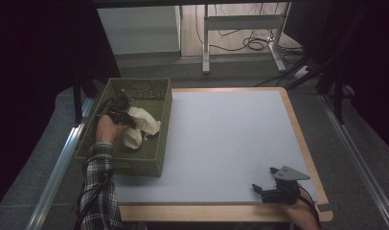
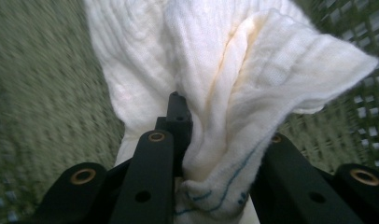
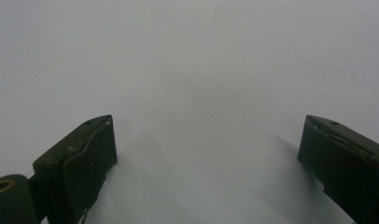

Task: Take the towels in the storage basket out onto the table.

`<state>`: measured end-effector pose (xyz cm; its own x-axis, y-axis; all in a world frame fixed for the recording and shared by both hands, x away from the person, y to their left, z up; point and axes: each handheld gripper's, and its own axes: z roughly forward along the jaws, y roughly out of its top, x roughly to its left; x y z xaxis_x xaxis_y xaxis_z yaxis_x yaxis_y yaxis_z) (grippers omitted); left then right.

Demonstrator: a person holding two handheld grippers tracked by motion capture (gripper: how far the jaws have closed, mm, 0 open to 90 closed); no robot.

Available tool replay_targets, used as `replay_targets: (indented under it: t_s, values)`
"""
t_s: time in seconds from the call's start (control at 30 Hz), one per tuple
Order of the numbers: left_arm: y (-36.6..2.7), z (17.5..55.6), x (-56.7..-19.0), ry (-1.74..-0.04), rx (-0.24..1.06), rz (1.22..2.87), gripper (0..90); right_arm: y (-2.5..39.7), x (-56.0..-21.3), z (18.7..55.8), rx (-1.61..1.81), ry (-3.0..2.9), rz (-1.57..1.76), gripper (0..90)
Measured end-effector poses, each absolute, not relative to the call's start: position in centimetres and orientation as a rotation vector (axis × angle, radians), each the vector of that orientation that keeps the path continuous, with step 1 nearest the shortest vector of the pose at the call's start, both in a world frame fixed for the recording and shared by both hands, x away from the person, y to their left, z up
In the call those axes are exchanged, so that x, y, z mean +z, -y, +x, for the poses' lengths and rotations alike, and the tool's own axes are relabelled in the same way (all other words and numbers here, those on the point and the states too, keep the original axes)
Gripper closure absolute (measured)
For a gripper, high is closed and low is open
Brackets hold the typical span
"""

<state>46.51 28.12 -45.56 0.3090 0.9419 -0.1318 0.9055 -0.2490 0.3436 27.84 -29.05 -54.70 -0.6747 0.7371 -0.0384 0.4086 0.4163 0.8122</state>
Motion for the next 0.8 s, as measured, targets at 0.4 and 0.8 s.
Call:
replay_targets:
  t_s: [0.4,0.8]
  values:
    - [-29.0,43.4,-39.9,-1.482,0.350,2.081,75.0,29.0,-54.7,27.8,1.149,-2.286,0.979,4.3]
    - [-28.4,41.0,-35.6,-1.323,0.434,1.926,74.7,29.0,-54.7,27.8,1.149,-2.286,0.980,4.3]
